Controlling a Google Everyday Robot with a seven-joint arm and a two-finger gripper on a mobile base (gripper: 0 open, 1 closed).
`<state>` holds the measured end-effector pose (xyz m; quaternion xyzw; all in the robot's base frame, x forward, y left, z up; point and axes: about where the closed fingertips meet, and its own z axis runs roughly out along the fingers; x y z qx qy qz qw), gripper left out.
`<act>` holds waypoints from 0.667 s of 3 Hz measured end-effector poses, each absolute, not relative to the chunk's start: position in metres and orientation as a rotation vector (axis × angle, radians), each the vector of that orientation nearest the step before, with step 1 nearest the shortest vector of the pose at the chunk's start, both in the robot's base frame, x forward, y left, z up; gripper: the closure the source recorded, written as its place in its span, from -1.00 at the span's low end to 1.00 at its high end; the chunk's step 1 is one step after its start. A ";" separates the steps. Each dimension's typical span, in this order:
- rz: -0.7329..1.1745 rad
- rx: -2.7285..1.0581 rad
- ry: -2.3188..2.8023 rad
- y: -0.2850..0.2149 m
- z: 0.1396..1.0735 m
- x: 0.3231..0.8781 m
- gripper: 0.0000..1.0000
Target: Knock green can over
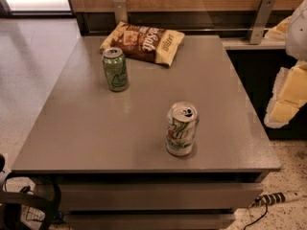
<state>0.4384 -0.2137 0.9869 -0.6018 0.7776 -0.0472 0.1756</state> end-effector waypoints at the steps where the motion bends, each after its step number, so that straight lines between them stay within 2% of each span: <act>1: -0.134 -1.705 2.203 -0.214 0.987 0.438 -1.00; 2: -0.129 -1.655 2.192 -0.214 0.991 0.447 -1.00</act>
Offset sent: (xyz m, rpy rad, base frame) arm 0.0211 -0.0020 0.0054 0.0715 -0.0501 -0.0504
